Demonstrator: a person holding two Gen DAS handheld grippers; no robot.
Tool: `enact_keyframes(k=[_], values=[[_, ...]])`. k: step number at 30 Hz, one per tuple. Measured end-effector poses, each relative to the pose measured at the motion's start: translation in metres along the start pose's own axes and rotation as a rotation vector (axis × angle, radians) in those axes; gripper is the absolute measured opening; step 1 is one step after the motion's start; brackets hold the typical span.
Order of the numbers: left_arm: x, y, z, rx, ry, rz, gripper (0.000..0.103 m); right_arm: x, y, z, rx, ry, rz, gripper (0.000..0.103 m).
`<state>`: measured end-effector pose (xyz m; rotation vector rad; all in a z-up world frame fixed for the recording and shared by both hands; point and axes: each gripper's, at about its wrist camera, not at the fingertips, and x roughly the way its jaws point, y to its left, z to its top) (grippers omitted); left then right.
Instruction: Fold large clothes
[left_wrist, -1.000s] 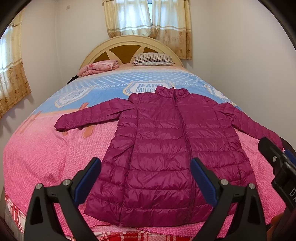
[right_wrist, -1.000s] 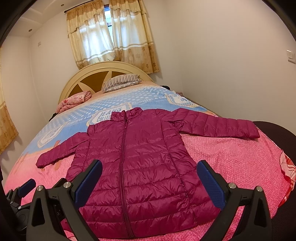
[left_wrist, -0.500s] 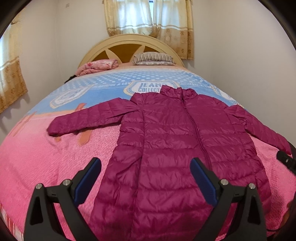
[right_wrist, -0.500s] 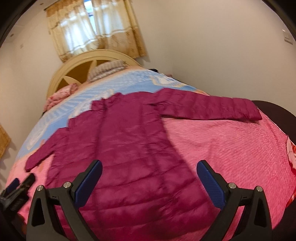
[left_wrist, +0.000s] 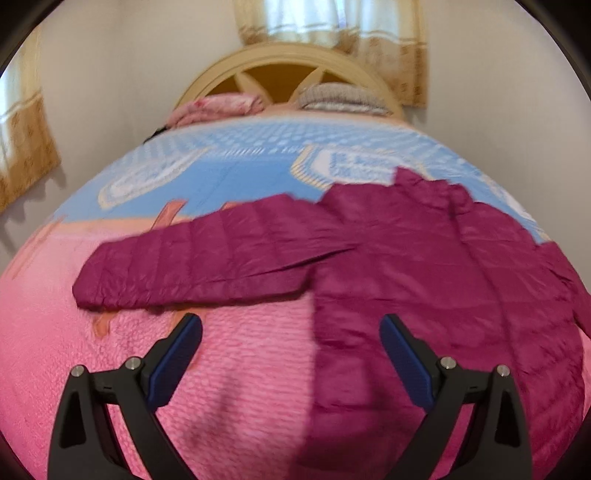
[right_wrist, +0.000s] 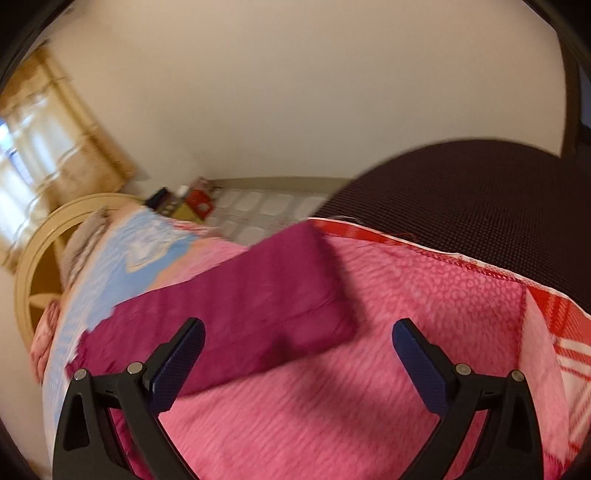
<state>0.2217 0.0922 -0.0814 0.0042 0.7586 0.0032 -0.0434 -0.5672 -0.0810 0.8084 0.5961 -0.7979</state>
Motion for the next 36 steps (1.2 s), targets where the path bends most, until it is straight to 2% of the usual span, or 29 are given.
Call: enact_keyframes(k=[4, 5, 6, 7, 11, 13, 14, 15, 18, 21, 25, 29, 31, 36], values=[[0.007, 0.021, -0.019, -0.030, -0.005, 0.054, 0.099, 0.029, 0.015, 0.003, -0.057, 0.028, -0.079, 0.099], [0.007, 0.023, -0.026, -0.022, -0.010, 0.082, 0.099, 0.035, 0.022, 0.003, -0.083, 0.037, -0.105, 0.087], [0.008, 0.025, -0.032, -0.014, -0.014, 0.106, 0.099, 0.040, 0.028, 0.001, -0.114, 0.057, -0.123, 0.069], [0.009, 0.028, -0.040, -0.009, -0.014, 0.131, 0.099, 0.043, 0.033, -0.003, -0.136, 0.072, -0.130, 0.064], [0.009, 0.038, -0.059, -0.046, 0.003, 0.108, 0.099, 0.049, 0.051, -0.003, -0.217, 0.034, -0.179, 0.046], [0.002, 0.036, -0.065, -0.041, -0.010, 0.123, 0.099, 0.047, 0.059, -0.003, -0.261, 0.008, -0.207, 0.031], [-0.001, 0.035, -0.068, -0.039, -0.020, 0.126, 0.099, 0.046, 0.067, -0.002, -0.291, -0.002, -0.207, 0.018], [-0.004, 0.033, -0.070, -0.026, -0.028, 0.129, 0.099, 0.043, 0.073, -0.002, -0.312, -0.012, -0.211, 0.014], [-0.012, 0.031, -0.077, 0.001, -0.048, 0.138, 0.099, 0.029, 0.103, -0.001, -0.361, -0.058, -0.189, 0.012], [-0.018, 0.033, -0.082, -0.007, -0.048, 0.120, 0.099, 0.009, 0.144, -0.001, -0.414, -0.081, -0.088, 0.011], [-0.016, 0.036, -0.090, -0.010, -0.017, 0.113, 0.099, -0.018, 0.224, -0.027, -0.565, -0.085, 0.058, 0.011], [-0.016, 0.046, -0.094, -0.055, 0.002, 0.098, 0.099, -0.045, 0.311, -0.079, -0.718, -0.060, 0.226, 0.011], [-0.018, 0.051, -0.093, -0.069, 0.000, 0.116, 0.099, -0.050, 0.354, -0.113, -0.794, -0.030, 0.311, 0.011], [-0.026, 0.065, -0.087, -0.085, -0.024, 0.151, 0.099, -0.051, 0.421, -0.196, -0.908, 0.026, 0.446, 0.011]])
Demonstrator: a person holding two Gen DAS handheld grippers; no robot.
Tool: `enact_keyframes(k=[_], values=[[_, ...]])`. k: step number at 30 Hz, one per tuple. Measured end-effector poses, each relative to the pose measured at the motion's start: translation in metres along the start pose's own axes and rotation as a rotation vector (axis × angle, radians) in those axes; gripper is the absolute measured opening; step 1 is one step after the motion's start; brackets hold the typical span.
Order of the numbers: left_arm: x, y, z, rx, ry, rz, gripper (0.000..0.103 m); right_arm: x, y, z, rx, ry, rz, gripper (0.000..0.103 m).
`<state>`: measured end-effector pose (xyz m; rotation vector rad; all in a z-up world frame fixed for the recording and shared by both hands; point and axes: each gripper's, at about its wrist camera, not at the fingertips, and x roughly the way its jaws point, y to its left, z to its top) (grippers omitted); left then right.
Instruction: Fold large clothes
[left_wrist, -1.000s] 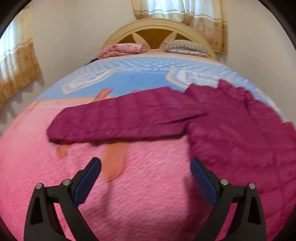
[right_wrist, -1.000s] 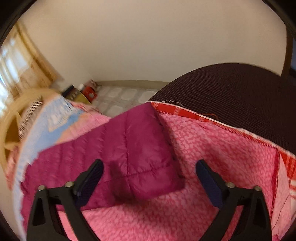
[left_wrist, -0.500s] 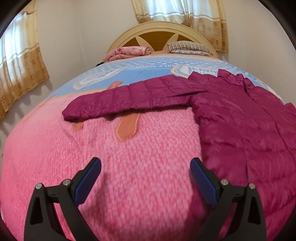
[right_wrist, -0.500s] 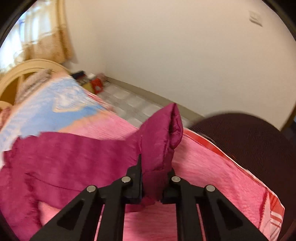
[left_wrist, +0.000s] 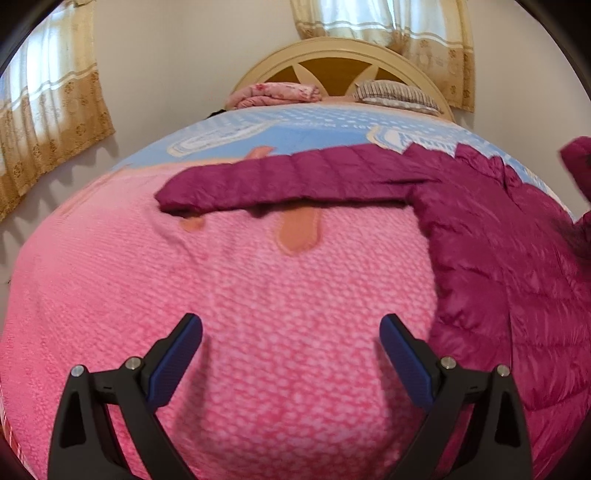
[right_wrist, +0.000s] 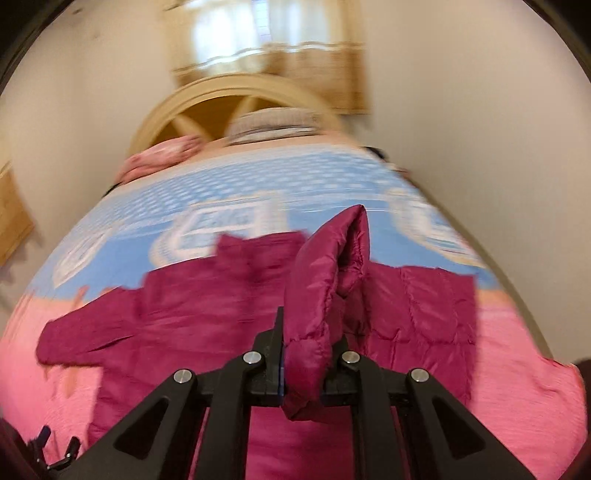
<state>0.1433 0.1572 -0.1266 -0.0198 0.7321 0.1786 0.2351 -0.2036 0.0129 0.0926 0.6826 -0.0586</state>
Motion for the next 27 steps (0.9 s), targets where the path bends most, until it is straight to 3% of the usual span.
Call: enact_keyframes(k=[3, 7, 11, 14, 15, 16, 17, 21, 23, 25, 26, 27], values=[[0.000, 0.008, 0.007, -0.017, -0.008, -0.001, 0.099, 0.023, 0.042, -0.014, -0.015, 0.031, 0.072, 0.011], [0.003, 0.013, 0.021, -0.031, -0.028, -0.016, 0.099, 0.052, 0.089, -0.029, -0.053, 0.053, 0.106, 0.011], [0.006, 0.014, 0.032, -0.038, -0.049, -0.034, 0.099, 0.079, 0.106, -0.044, -0.066, 0.088, 0.115, 0.012], [0.011, 0.009, 0.040, -0.032, -0.053, -0.047, 0.099, 0.102, 0.119, -0.051, -0.089, 0.106, 0.127, 0.020], [0.011, 0.008, 0.041, -0.029, -0.054, -0.050, 0.099, 0.108, 0.120, -0.055, -0.092, 0.133, 0.160, 0.038], [0.013, 0.005, 0.043, -0.024, -0.054, -0.054, 0.099, 0.112, 0.118, -0.057, -0.072, 0.160, 0.232, 0.049], [0.014, 0.002, 0.045, -0.015, -0.052, -0.061, 0.099, 0.115, 0.113, -0.059, -0.020, 0.182, 0.347, 0.064], [0.017, -0.016, 0.053, 0.040, -0.054, -0.067, 0.099, 0.108, 0.091, -0.055, 0.155, 0.215, 0.622, 0.065], [0.017, -0.028, 0.056, 0.078, -0.058, -0.083, 0.099, 0.091, 0.074, -0.050, 0.223, 0.176, 0.717, 0.065], [0.016, -0.041, 0.061, 0.113, -0.060, -0.098, 0.099, 0.072, 0.056, -0.043, 0.225, 0.114, 0.684, 0.065], [0.015, -0.046, 0.063, 0.129, -0.062, -0.108, 0.099, 0.064, 0.047, -0.040, 0.203, 0.096, 0.610, 0.065], [0.014, -0.054, 0.068, 0.149, -0.066, -0.121, 0.099, 0.058, 0.039, -0.038, 0.171, 0.080, 0.517, 0.057]])
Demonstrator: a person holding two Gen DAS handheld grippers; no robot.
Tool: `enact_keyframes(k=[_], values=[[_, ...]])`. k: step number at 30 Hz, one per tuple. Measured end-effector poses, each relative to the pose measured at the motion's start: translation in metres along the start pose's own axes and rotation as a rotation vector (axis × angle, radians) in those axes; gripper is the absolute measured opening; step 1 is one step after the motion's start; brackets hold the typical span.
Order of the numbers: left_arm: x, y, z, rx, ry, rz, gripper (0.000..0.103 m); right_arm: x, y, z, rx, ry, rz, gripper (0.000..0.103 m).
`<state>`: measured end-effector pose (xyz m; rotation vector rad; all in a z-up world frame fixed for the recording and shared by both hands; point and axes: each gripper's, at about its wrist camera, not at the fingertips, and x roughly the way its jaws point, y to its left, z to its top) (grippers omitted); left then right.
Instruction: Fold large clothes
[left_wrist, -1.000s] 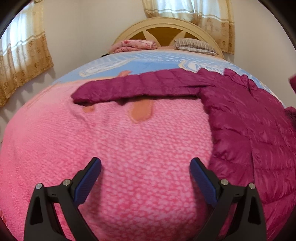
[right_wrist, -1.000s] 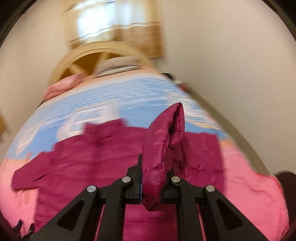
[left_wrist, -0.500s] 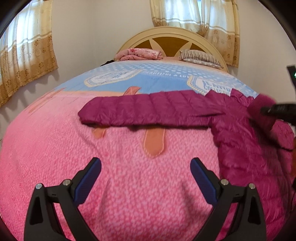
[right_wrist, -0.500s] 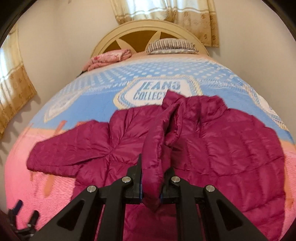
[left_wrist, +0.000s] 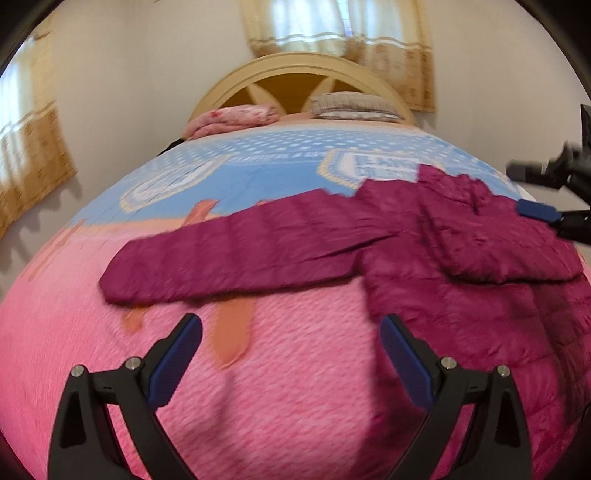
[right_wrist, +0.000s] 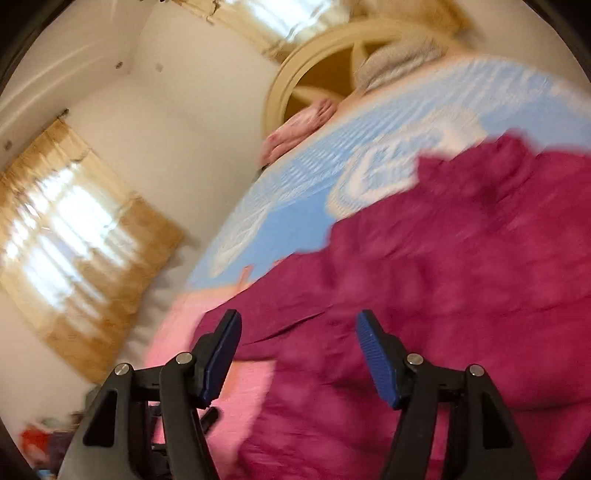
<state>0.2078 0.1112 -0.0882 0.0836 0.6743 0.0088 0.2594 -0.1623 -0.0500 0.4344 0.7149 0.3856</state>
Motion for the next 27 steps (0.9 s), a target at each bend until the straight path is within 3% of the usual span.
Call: enact_keyframes(k=[2, 3, 6, 8, 11, 16, 19, 27], values=[[0.000, -0.019, 0.015, 0.044, -0.016, -0.026, 0.099, -0.022, -0.014, 0.004, -0.086, -0.045, -0.233, 0.043], [0.000, -0.025, 0.021, 0.053, -0.020, -0.033, 0.099, -0.032, -0.027, 0.007, -0.096, -0.066, -0.315, 0.042], [0.011, -0.055, 0.050, 0.075, -0.035, -0.060, 0.100, -0.058, -0.080, 0.016, -0.009, -0.115, -0.468, 0.042], [0.021, -0.072, 0.064, 0.081, -0.034, -0.065, 0.100, -0.063, -0.115, 0.021, 0.053, -0.103, -0.544, 0.042], [0.052, -0.108, 0.081, 0.090, 0.002, -0.096, 0.100, -0.058, -0.148, 0.013, 0.094, -0.062, -0.592, 0.042], [0.100, -0.140, 0.077, 0.094, 0.091, -0.011, 0.099, -0.045, -0.154, -0.004, 0.065, -0.058, -0.629, 0.042], [0.116, -0.138, 0.062, 0.070, 0.141, 0.014, 0.100, -0.036, -0.157, -0.004, 0.053, -0.040, -0.638, 0.042], [0.126, -0.138, 0.055, 0.056, 0.164, 0.009, 0.102, -0.022, -0.151, -0.007, 0.004, -0.036, -0.665, 0.051]])
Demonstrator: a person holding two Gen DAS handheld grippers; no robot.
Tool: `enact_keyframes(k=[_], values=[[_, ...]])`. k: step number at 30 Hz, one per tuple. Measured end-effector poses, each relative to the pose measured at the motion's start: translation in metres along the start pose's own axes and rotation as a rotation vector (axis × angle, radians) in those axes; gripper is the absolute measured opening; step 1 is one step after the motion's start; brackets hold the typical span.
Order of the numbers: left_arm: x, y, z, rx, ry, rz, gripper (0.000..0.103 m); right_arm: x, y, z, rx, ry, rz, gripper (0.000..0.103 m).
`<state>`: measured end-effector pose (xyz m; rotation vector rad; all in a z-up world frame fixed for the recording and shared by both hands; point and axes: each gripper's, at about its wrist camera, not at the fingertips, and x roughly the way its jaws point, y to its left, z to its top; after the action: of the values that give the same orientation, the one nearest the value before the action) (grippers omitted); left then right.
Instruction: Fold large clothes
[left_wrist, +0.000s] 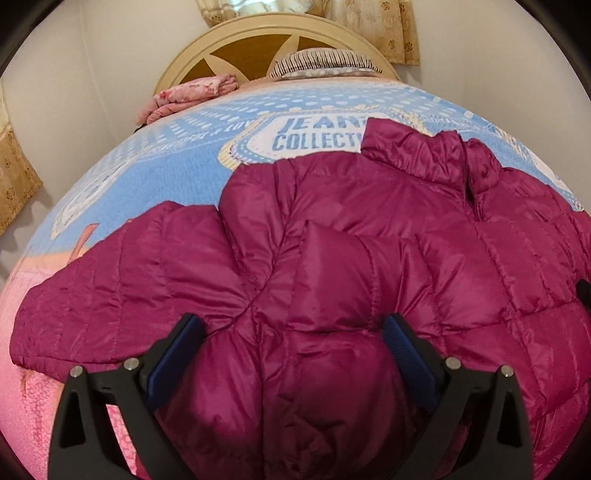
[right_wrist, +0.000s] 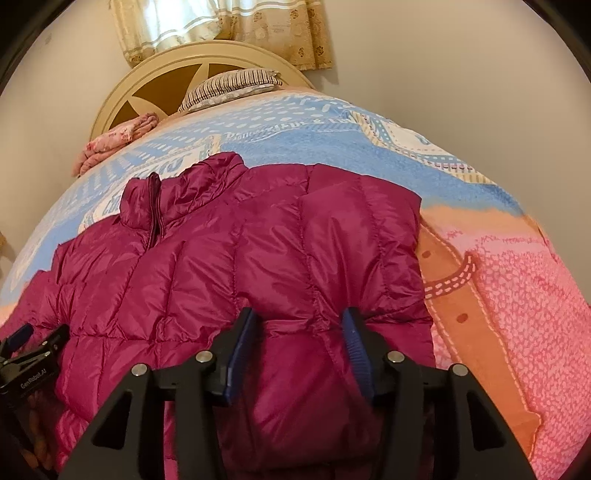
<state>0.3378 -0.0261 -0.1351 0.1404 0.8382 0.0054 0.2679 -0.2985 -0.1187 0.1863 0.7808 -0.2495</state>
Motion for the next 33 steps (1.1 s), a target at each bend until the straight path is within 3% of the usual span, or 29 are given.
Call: enact_keyframes(k=[12, 15, 18, 21, 24, 25, 31, 33], values=[[-0.006, 0.012, -0.003, -0.064, 0.012, -0.018, 0.103, 0.001, 0.002, -0.002, -0.007, -0.006, -0.006, 0.054], [-0.026, 0.034, -0.006, -0.132, 0.000, -0.045, 0.103, 0.000, 0.001, -0.001, -0.003, -0.007, -0.001, 0.054], [-0.047, 0.066, -0.015, -0.207, -0.033, -0.017, 0.103, 0.001, 0.001, -0.001, -0.003, -0.007, -0.004, 0.054], [-0.065, 0.123, -0.023, -0.322, -0.071, 0.086, 0.103, 0.001, 0.001, -0.001, -0.004, -0.008, -0.004, 0.054], [-0.078, 0.187, -0.029, -0.439, -0.125, 0.294, 0.103, 0.001, 0.001, -0.001, -0.004, -0.008, -0.005, 0.054], [-0.077, 0.202, -0.030, -0.457, -0.125, 0.333, 0.103, 0.001, 0.001, -0.001, -0.004, -0.008, -0.006, 0.055], [-0.039, 0.281, -0.035, -0.560, -0.019, 0.499, 0.103, 0.001, 0.003, -0.001, -0.014, -0.005, -0.017, 0.056], [-0.023, 0.301, -0.041, -0.607, 0.039, 0.513, 0.103, 0.001, 0.004, -0.001, -0.017, -0.004, -0.019, 0.056]])
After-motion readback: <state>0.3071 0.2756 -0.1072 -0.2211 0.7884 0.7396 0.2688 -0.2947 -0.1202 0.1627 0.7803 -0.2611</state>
